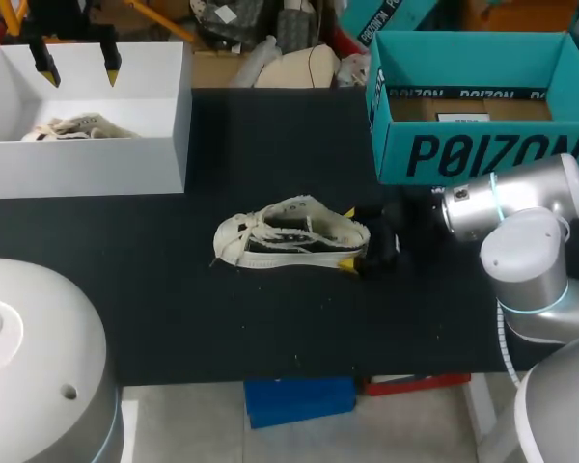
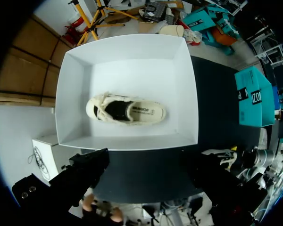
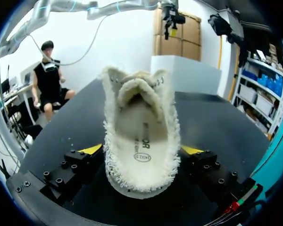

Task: Take the shoe out of the shoebox, open the shoe tongue, remove and reinsert the insole, then place the shoe into the shoebox

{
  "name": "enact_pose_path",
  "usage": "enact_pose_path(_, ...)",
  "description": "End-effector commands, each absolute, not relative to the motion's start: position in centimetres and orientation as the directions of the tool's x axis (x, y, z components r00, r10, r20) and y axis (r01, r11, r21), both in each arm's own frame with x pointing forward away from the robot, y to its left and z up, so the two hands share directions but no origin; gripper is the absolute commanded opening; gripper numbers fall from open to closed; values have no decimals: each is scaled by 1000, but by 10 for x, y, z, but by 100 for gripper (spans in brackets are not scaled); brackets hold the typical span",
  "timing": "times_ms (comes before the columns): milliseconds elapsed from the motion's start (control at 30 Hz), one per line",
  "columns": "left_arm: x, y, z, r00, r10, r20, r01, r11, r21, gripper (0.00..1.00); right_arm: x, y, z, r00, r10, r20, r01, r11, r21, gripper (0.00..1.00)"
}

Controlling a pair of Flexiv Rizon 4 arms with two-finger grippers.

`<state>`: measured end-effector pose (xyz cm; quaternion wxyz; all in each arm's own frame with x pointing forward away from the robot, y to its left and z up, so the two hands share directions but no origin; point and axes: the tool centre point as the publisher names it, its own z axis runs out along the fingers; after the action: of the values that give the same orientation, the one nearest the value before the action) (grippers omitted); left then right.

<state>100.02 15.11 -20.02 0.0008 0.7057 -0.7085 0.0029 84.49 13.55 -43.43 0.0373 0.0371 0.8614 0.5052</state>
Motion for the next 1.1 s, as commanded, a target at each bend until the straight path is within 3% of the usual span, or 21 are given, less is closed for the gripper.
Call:
enact_pose_path(33,1000,151,-200,-2,-1000,3,-1000,2,-1,100,847,140,-439,-995,97,-17,32,483,875,100)
enact_pose_path(100,1000,151,-200,-2,-1000,3,-1000,2,-1,100,847,140,-439,-995,97,-15,34,480,876,100)
enact_pose_path(133,1000,151,-200,-2,-1000,3,-1000,2,-1,100,846,140,-440,-995,104,-14,38,480,877,76)
enact_pose_path(167,1000,151,-200,-2,-1000,3,-1000,2,-1,100,846,140,-441,-994,106,-10,43,480,876,28)
enact_pose_path(200,1000,151,-200,-2,-1000,3,-1000,2,-1,100,845,140,-442,-994,109,-2,50,477,878,0)
enact_pose_path(567,1000,151,-200,-2,-1000,3,-1000,2,-1,100,845,140,-442,-994,109,-2,50,477,878,0)
enact_pose_path(667,993,131,-191,-50,-998,-38,-998,51,-47,100,845,140,-442,-994,109,-2,50,477,878,0)
enact_pose_path(1100,928,16,-212,-7,-997,-75,-999,9,-35,100,845,140,-442,-994,109,-2,50,477,878,0)
